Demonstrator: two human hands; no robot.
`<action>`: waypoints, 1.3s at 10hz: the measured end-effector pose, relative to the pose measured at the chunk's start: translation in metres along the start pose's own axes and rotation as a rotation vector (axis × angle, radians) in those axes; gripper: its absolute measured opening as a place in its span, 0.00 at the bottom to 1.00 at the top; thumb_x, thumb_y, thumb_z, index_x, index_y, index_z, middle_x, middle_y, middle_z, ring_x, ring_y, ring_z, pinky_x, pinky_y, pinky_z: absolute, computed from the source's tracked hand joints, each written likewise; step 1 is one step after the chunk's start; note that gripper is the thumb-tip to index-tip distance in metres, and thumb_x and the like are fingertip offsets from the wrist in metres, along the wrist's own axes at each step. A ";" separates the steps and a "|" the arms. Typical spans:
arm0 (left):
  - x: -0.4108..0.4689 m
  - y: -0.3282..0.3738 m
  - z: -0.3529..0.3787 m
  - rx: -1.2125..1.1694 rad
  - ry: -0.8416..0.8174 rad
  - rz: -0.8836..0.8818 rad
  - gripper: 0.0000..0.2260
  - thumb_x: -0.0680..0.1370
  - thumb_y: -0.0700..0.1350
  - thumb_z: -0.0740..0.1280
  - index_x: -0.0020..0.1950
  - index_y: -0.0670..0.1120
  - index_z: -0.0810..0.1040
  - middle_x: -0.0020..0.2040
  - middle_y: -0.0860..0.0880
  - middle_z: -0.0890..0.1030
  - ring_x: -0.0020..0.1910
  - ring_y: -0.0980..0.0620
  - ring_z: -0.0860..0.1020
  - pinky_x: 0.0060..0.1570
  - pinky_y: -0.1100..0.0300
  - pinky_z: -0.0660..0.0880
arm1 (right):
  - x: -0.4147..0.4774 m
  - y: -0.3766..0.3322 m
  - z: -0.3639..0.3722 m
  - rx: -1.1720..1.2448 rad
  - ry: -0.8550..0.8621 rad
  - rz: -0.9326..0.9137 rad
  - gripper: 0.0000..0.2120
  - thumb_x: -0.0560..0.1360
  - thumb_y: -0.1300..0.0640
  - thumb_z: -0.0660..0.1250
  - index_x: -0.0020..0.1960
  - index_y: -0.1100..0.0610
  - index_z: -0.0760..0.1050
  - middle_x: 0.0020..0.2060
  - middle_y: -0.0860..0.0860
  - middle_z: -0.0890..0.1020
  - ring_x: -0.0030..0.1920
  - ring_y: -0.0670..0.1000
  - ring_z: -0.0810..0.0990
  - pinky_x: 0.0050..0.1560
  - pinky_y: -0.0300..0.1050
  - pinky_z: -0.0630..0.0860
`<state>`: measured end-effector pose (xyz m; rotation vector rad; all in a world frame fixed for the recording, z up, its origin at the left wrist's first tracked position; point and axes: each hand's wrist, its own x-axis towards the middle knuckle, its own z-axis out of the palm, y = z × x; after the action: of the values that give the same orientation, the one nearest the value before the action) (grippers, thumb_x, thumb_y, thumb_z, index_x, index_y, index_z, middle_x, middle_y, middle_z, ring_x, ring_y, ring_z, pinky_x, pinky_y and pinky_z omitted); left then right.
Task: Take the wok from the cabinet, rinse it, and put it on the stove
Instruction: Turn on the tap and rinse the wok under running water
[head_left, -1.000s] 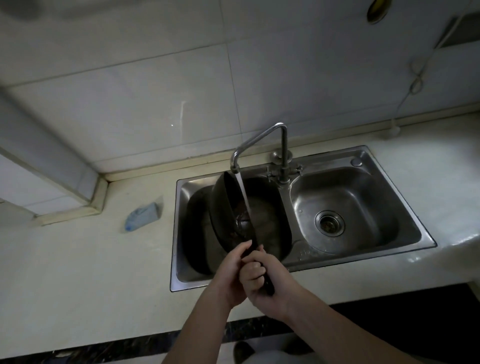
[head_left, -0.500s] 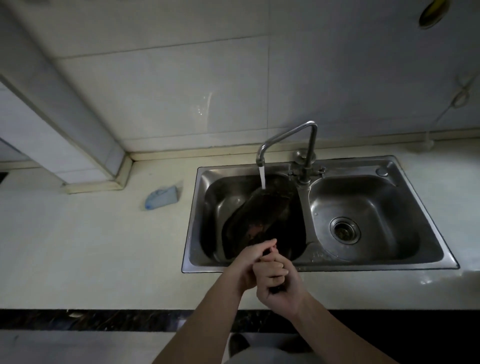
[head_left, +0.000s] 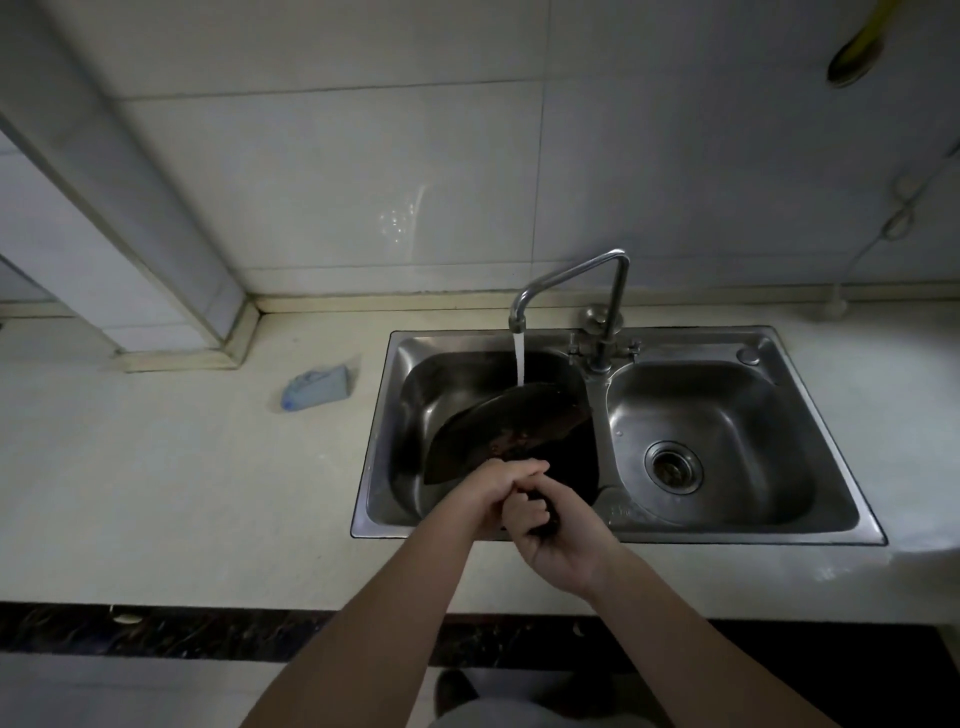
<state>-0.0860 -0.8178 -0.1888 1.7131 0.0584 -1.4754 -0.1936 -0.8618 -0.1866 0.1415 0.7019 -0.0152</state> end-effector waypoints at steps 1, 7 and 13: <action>0.000 0.012 -0.004 -0.001 0.049 -0.007 0.19 0.72 0.53 0.76 0.59 0.45 0.82 0.53 0.41 0.85 0.47 0.48 0.85 0.48 0.56 0.82 | 0.002 -0.004 0.017 -0.026 0.031 -0.004 0.06 0.81 0.60 0.59 0.51 0.63 0.72 0.31 0.55 0.72 0.21 0.47 0.71 0.18 0.36 0.70; -0.025 0.078 0.003 -0.579 0.019 0.338 0.13 0.84 0.46 0.51 0.41 0.48 0.68 0.40 0.51 0.69 0.35 0.59 0.70 0.34 0.68 0.69 | 0.044 -0.035 0.142 0.442 0.024 -0.171 0.14 0.68 0.73 0.58 0.48 0.59 0.69 0.34 0.56 0.72 0.26 0.49 0.70 0.19 0.37 0.71; -0.006 0.086 -0.006 -0.349 -0.234 0.033 0.11 0.81 0.46 0.63 0.43 0.42 0.78 0.34 0.45 0.83 0.42 0.48 0.80 0.46 0.55 0.76 | 0.038 -0.036 0.091 0.728 -0.340 -0.118 0.20 0.78 0.67 0.57 0.28 0.64 0.71 0.19 0.53 0.69 0.17 0.52 0.70 0.25 0.33 0.71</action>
<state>-0.0370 -0.8656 -0.1366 1.2512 0.1525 -1.5299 -0.1088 -0.9083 -0.1468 0.7766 0.3357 -0.4019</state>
